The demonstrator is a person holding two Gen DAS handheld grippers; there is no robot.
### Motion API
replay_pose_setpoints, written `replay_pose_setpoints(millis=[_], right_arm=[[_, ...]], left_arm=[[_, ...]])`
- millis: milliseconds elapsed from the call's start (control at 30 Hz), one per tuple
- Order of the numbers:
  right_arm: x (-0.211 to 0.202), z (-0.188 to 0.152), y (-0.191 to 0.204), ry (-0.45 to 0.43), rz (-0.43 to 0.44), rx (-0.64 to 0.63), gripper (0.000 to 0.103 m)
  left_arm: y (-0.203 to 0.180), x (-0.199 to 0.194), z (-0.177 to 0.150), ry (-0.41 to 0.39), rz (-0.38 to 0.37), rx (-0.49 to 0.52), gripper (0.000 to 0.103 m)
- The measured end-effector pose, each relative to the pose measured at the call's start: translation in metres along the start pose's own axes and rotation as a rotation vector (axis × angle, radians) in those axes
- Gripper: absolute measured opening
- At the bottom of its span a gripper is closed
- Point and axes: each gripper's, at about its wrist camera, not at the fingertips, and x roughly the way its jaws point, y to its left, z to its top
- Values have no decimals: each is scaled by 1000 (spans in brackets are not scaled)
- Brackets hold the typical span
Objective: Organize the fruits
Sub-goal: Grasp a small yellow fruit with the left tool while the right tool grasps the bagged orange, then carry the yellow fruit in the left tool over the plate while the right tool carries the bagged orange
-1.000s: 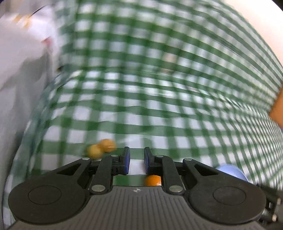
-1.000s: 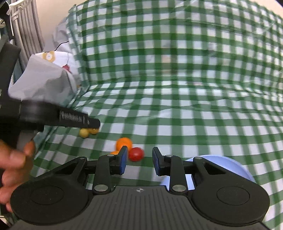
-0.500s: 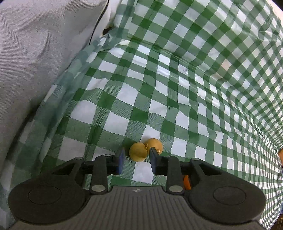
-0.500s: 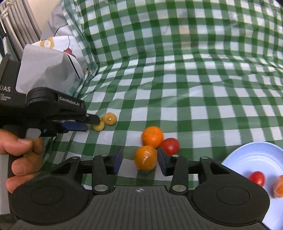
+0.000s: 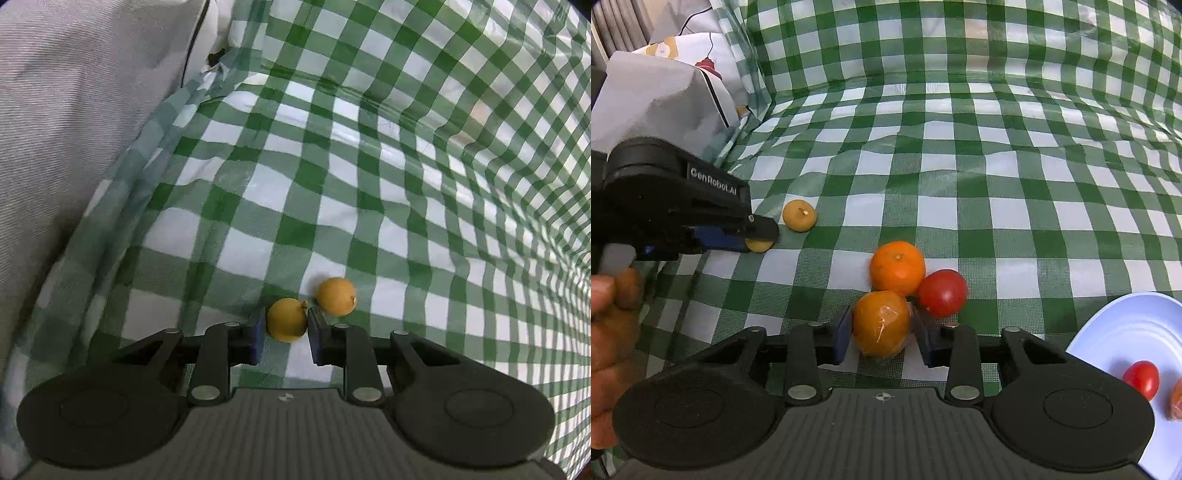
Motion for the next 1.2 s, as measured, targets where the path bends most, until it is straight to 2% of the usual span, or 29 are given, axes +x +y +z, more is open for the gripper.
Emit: replay_pose_setpoints(millis=[133,233,333,400,767,1000,1200], right_arm=[[-12,0,-1,-15,13,2,36],[-22,-2,3,-15,29,-31,36],[-11,-2,5,42,6,-63,36],[-4,-5,3,72,-1,-53,36],[0,-7,6,51,-1,-63,36],[-18,-6,2,-15,16,-34,36],[-49,0,-3,-133,12,-31,36]], left_arm=[[-3,-9,-7,31,-18,12,26],[-10,-8,-14,73,-7,67,26],[-16,-2,-19,98,10,114,27],[-18,-1,-19,86,18,122,27],[-22,3,-17,55,29,143,26],[-26,-6,-22,19,45,142,26],[-36,-40,-32,-95,87,166,26]])
